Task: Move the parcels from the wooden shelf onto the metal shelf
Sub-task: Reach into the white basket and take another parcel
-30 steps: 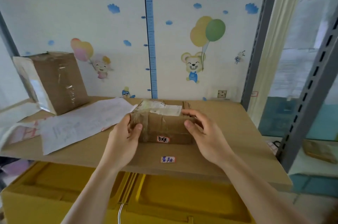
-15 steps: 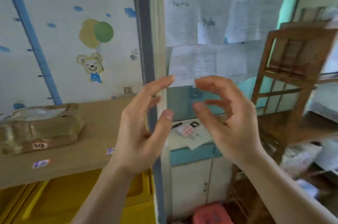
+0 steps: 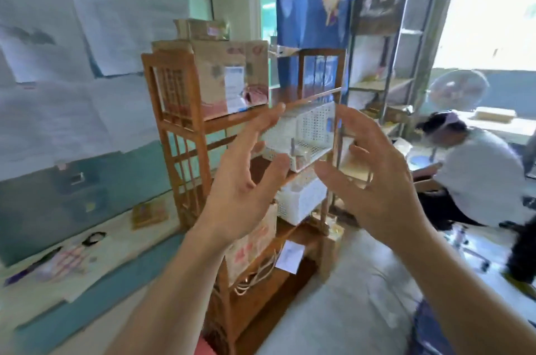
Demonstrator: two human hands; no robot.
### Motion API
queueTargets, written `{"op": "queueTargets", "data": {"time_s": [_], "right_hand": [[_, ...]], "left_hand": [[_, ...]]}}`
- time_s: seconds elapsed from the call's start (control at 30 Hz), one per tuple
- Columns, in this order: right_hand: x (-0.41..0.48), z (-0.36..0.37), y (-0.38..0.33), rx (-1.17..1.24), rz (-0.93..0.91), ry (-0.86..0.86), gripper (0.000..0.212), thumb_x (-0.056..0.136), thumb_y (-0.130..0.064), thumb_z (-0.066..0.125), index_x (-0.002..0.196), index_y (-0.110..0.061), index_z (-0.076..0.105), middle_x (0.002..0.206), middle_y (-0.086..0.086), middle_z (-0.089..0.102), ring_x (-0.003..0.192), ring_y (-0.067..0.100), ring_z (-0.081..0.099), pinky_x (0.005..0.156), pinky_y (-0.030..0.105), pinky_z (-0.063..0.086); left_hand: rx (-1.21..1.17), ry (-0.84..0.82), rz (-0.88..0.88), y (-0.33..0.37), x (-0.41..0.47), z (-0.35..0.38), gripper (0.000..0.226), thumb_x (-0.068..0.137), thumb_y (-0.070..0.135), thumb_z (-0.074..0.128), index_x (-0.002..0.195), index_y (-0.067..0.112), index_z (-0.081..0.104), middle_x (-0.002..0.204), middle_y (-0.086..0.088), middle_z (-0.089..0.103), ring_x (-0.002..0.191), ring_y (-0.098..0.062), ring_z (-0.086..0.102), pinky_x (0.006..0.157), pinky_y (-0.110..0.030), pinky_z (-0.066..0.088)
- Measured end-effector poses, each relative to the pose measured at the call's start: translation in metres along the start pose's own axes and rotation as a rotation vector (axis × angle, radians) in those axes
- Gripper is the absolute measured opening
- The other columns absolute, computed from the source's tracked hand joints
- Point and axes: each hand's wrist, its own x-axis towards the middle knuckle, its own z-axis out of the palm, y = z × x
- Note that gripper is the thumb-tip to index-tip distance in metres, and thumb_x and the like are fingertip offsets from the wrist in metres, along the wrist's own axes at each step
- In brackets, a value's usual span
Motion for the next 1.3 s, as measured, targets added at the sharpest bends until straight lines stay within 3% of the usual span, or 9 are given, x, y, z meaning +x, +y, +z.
{"op": "queueTargets", "data": {"time_s": [0.17,0.37,0.53,0.73,0.8,0.87,1.07,1.2,1.3], "right_hand": [[0.026,-0.029,0.089,-0.053,0.079,0.038,0.076,0.078,-0.055,0.069,0.148,-0.033,0.046,0.149,-0.020,0.052,0.139,0.003,0.048,0.110,0.048,0.045],[0.088,-0.007,0.211,-0.086,0.136,-0.002,0.076,0.076,-0.054,0.071,0.146,-0.032,0.048,0.147,-0.015,0.056,0.136,0.003,0.050,0.109,0.045,0.046],[0.155,0.031,0.311,-0.082,0.212,-0.087,0.072,0.079,-0.044,0.074,0.145,-0.029,0.049,0.144,-0.013,0.057,0.133,0.002,0.052,0.108,0.033,0.044],[0.218,0.099,0.428,-0.072,0.318,-0.224,0.067,0.081,-0.040,0.074,0.142,-0.027,0.050,0.144,-0.008,0.057,0.133,0.012,0.053,0.108,0.035,0.044],[0.236,0.129,0.466,-0.108,0.366,-0.291,0.061,0.087,-0.031,0.073,0.143,-0.024,0.050,0.146,-0.004,0.055,0.135,0.015,0.051,0.108,0.027,0.039],[0.248,0.157,0.499,-0.125,0.428,-0.366,0.061,0.088,-0.035,0.072,0.143,-0.026,0.048,0.149,-0.003,0.049,0.136,0.017,0.047,0.102,0.024,0.036],[0.258,0.210,0.563,-0.193,0.608,-0.659,0.090,0.067,-0.051,0.077,0.145,-0.028,0.039,0.143,0.007,0.042,0.133,0.029,0.044,0.102,0.041,0.045],[0.264,0.209,0.574,-0.190,0.526,-0.561,0.083,0.064,-0.051,0.079,0.137,-0.030,0.045,0.130,0.004,0.049,0.123,0.025,0.049,0.088,0.033,0.043],[0.269,0.179,0.575,-0.183,0.472,-0.420,0.084,0.065,-0.052,0.081,0.139,-0.033,0.045,0.133,0.001,0.047,0.122,0.024,0.050,0.090,0.034,0.047]], "left_hand": [[-0.048,-0.041,-0.058,-0.064,0.051,0.081,0.059,0.095,0.040,0.053,0.152,0.027,0.045,0.156,0.010,0.051,0.145,-0.003,0.045,0.119,-0.038,0.041],[-0.005,-0.014,-0.096,-0.180,0.110,0.144,0.056,0.099,0.033,0.053,0.154,0.027,0.042,0.159,0.014,0.047,0.145,0.004,0.041,0.112,-0.018,0.037],[-0.051,0.034,-0.196,-0.273,0.167,0.175,0.050,0.100,0.033,0.052,0.150,0.036,0.045,0.151,0.030,0.047,0.142,0.011,0.042,0.113,-0.020,0.038],[0.025,0.024,-0.285,-0.351,0.225,0.196,0.050,0.102,0.022,0.052,0.152,0.023,0.046,0.156,0.017,0.049,0.146,0.005,0.040,0.121,-0.037,0.036],[0.083,0.008,-0.322,-0.371,0.235,0.199,0.051,0.104,0.017,0.053,0.154,0.022,0.044,0.156,0.019,0.047,0.147,0.007,0.038,0.122,-0.034,0.035],[0.146,0.004,-0.365,-0.390,0.239,0.203,0.053,0.105,0.012,0.052,0.156,0.023,0.040,0.157,0.023,0.043,0.147,0.010,0.035,0.123,-0.029,0.033],[0.230,0.014,-0.516,-0.421,0.247,0.211,0.070,0.100,-0.005,0.046,0.161,0.024,0.030,0.162,0.018,0.041,0.150,0.005,0.035,0.124,-0.033,0.032],[0.212,0.074,-0.531,-0.425,0.253,0.209,0.068,0.096,0.002,0.045,0.159,0.024,0.034,0.157,0.022,0.048,0.147,-0.001,0.043,0.121,-0.035,0.036],[0.220,0.111,-0.527,-0.427,0.254,0.210,0.061,0.099,0.010,0.049,0.158,0.024,0.036,0.155,0.019,0.052,0.145,-0.003,0.047,0.119,-0.033,0.037]]}}
